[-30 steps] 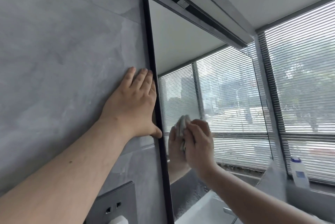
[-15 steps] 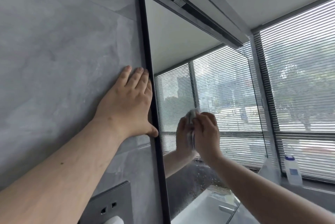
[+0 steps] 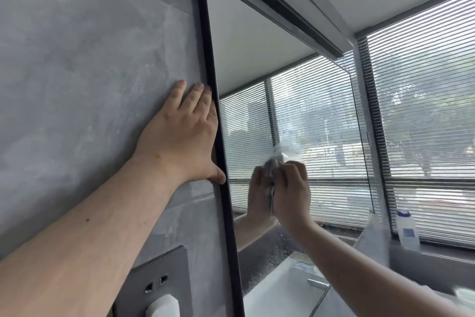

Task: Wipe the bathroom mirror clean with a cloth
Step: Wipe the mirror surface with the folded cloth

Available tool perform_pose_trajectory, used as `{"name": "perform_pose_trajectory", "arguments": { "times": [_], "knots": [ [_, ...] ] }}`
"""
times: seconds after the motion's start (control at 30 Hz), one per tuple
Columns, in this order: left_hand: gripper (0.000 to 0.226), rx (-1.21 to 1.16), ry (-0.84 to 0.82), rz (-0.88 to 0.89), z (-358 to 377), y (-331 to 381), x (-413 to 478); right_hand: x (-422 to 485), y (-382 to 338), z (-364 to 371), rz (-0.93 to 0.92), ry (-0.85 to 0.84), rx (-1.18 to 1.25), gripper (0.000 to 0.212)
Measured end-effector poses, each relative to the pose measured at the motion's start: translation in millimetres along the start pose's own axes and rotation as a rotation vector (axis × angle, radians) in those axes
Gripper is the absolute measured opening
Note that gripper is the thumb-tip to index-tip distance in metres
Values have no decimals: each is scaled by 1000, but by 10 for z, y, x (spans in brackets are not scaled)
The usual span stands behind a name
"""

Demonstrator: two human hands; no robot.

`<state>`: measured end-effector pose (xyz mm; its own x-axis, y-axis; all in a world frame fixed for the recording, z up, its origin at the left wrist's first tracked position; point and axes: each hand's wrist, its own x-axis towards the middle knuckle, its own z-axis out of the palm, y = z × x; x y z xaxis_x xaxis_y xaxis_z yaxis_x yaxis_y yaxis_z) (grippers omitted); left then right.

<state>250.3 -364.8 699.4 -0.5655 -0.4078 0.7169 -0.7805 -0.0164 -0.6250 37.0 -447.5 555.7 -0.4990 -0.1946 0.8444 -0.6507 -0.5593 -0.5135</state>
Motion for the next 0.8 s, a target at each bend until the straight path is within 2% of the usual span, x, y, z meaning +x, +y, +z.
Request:
{"name": "perform_pose_trajectory", "arguments": {
  "times": [0.17,0.3,0.37,0.47,0.6,0.8],
  "knots": [
    [141,-5,-15,9,-31,5,-29,-681,-216,58,-316,-34,-13,10],
    [132,-40,-6,19,-19,45,-83,-727,-226,50,-387,-59,-2,7],
    [137,-32,-19,29,3,79,-110,-600,-185,39,-330,-63,4,6],
    [145,-23,-12,36,47,104,-111,-228,-105,34,-89,10,27,10],
    [144,-52,18,37,78,110,-106,332,42,49,136,114,-39,14],
    [145,-68,44,31,73,115,-108,869,52,15,265,109,-155,19]
  ]
}}
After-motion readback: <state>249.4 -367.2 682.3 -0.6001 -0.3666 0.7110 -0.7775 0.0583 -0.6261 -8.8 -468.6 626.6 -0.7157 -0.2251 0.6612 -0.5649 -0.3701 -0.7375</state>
